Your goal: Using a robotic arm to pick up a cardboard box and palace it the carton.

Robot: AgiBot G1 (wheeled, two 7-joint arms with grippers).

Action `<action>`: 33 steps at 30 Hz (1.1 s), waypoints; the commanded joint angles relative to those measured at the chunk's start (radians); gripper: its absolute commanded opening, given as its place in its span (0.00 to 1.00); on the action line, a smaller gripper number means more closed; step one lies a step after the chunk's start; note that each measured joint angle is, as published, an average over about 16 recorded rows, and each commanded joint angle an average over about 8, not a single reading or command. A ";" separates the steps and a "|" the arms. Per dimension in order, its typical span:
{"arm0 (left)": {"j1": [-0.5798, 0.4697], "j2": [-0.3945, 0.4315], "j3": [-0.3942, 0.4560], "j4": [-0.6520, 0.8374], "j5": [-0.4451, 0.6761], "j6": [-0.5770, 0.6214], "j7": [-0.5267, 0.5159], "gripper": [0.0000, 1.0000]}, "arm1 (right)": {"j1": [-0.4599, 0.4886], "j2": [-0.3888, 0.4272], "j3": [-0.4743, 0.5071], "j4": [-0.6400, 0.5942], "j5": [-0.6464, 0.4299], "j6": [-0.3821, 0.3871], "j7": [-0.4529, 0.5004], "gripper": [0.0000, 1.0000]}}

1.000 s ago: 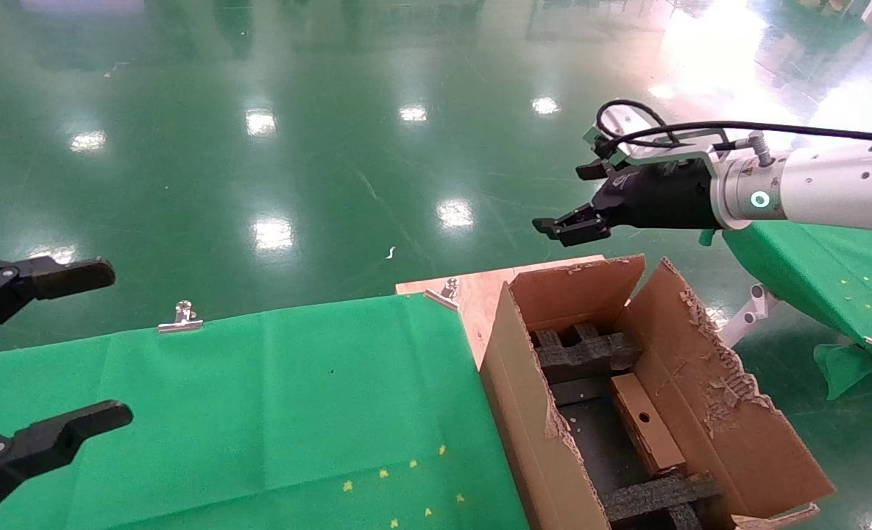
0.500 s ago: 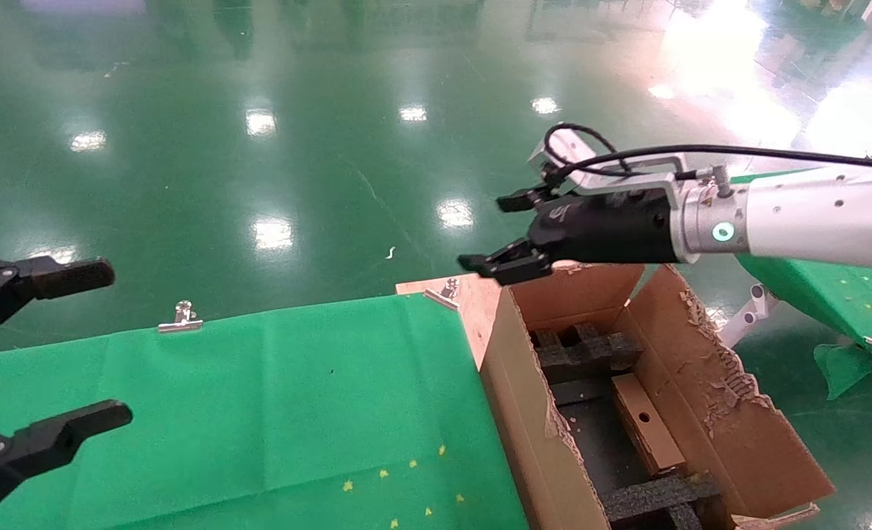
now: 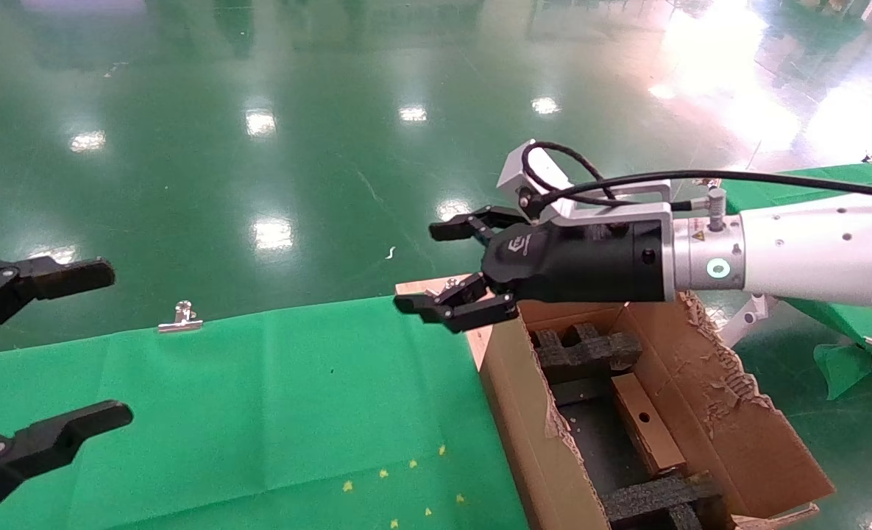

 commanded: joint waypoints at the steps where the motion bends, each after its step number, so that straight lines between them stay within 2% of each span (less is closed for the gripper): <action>1: 0.000 0.000 0.000 0.000 0.000 0.000 0.000 1.00 | -0.029 -0.001 0.042 0.011 0.012 -0.025 -0.009 1.00; 25: 0.000 0.000 0.000 0.000 0.000 0.000 0.000 1.00 | -0.371 -0.018 0.542 0.146 0.150 -0.323 -0.120 1.00; 33: 0.000 0.000 0.000 0.000 0.000 0.000 0.000 1.00 | -0.444 -0.021 0.647 0.174 0.179 -0.386 -0.142 1.00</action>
